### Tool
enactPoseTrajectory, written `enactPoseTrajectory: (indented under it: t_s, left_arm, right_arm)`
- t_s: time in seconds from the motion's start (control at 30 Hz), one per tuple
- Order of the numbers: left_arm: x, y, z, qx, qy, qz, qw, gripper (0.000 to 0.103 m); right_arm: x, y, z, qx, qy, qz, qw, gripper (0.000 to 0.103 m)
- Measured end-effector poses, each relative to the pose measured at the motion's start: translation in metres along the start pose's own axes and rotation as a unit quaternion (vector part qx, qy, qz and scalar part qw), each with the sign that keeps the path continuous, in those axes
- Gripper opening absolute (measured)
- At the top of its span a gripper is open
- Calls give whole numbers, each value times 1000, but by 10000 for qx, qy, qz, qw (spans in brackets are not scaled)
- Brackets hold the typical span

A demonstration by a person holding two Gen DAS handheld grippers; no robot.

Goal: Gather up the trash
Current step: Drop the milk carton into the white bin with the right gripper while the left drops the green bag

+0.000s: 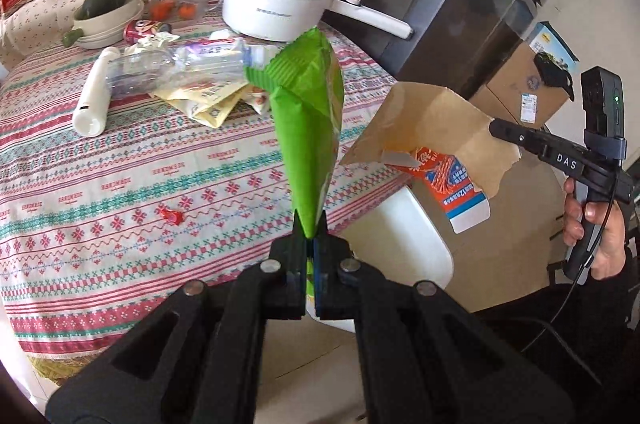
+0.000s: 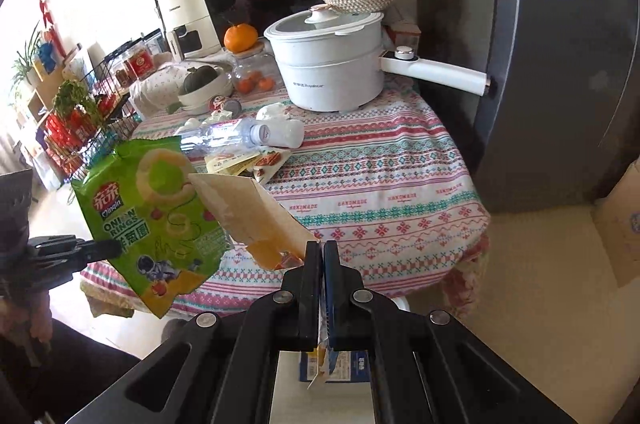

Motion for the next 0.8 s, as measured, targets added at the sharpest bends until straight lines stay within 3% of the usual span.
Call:
enactPoseTrajectory:
  t_s: [0.27,0.5,0.57,0.63,0.8]
  left_arm:
    - [47,-34,24,-609,-495,351,9963,3]
    - [79,-72,50,-1194,-775,541,9883,5]
    - [82,-75,51,-1235,-815,533,9876,28]
    - [82,-73,48,-1131,-792,524,9890,44]
    - [72,-56,37,-763,-767,319,9936,49]
  right_arm:
    - [45,45,41,270,-372,289,9985,3]
    - [69,49,62,186,-603,343,9974,3]
    - [71,49,65,159,-626,340,9973,3]
    - [72,49,67,134,-627,317,9974,3]
    - [68,47,72,58,-606,233,9979,3]
Point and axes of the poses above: each gripper's, at about its wrist camera, not at the fingertips, and y roughly against the way its jaws point, x to its right, z to its underside, the point moved 1 cm from there along -y, roughly the way its jaws point, and after that the axes turned 11 degrees about y, right-handed, at the moved point
